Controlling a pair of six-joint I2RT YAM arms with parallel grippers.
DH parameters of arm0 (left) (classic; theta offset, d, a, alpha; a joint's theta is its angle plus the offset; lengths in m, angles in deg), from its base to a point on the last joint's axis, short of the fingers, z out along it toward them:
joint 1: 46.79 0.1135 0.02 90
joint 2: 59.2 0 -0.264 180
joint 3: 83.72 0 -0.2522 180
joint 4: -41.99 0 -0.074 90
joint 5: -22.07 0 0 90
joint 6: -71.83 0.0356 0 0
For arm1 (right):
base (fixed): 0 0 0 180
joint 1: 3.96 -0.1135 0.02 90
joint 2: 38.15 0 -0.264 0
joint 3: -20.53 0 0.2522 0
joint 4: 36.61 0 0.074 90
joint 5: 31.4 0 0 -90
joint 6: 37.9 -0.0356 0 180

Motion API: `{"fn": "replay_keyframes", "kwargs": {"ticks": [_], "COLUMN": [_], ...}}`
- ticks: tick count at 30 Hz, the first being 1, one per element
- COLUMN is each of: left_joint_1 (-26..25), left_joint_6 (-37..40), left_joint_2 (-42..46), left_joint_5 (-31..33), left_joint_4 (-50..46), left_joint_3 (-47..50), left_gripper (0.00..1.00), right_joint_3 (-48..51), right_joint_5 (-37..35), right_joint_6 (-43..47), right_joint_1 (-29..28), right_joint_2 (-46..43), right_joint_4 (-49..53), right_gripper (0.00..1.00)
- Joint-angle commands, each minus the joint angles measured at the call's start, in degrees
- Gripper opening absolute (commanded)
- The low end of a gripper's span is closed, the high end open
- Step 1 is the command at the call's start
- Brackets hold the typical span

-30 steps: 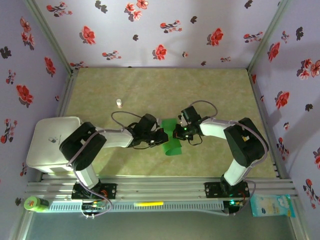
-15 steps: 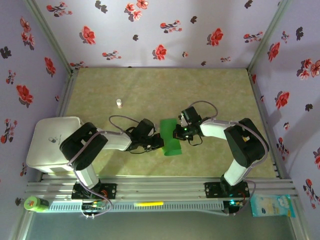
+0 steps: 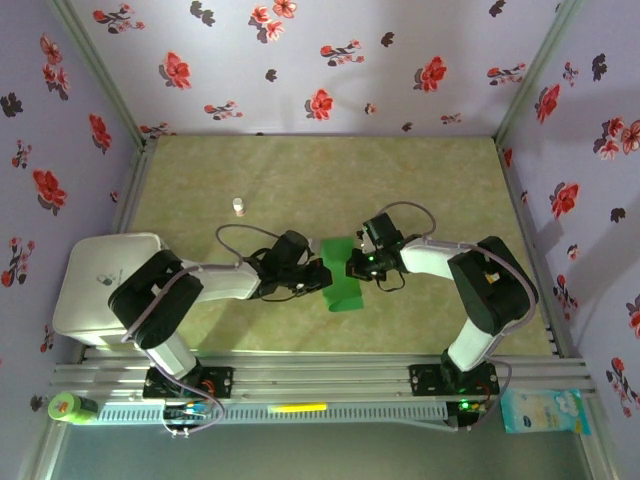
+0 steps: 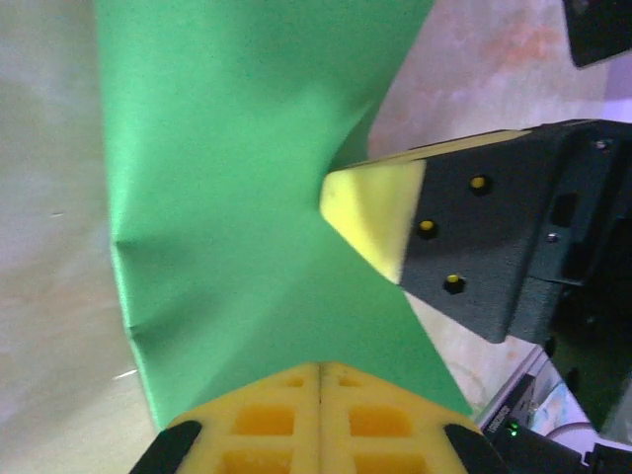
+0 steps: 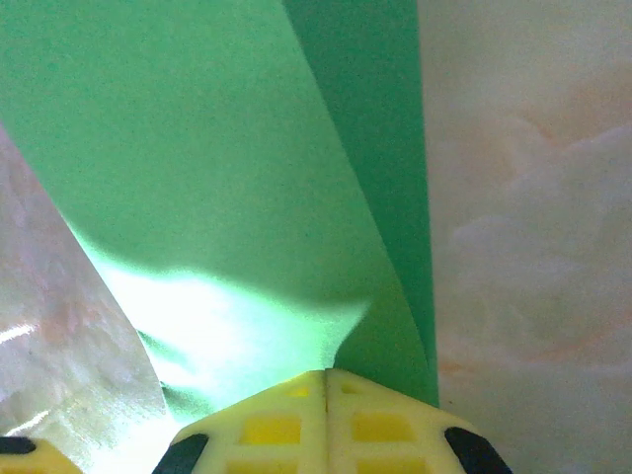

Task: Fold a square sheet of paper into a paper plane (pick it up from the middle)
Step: First fold the square sheet of paper in half at the center of the table.

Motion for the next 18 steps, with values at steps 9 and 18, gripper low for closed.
{"fn": "replay_keyframes", "kwargs": {"ticks": [9,18], "left_joint_1": [-2.47,-2.68], "left_joint_6": [0.50,1.21], "left_joint_2": [-3.86,0.95], "left_joint_5": [-1.28,-0.34], "left_joint_4": [0.08,-1.43], "left_joint_3": [5.37,6.55], "left_gripper": [0.00,0.00], "right_joint_3": [2.80,2.48], "right_joint_5": [-5.36,-5.52], "right_joint_6": [0.20,-0.11], "right_joint_1": [0.44,0.53], "right_joint_2": [2.24,1.86], "right_joint_4": [6.90,7.34], "right_gripper": [0.00,0.00]}}
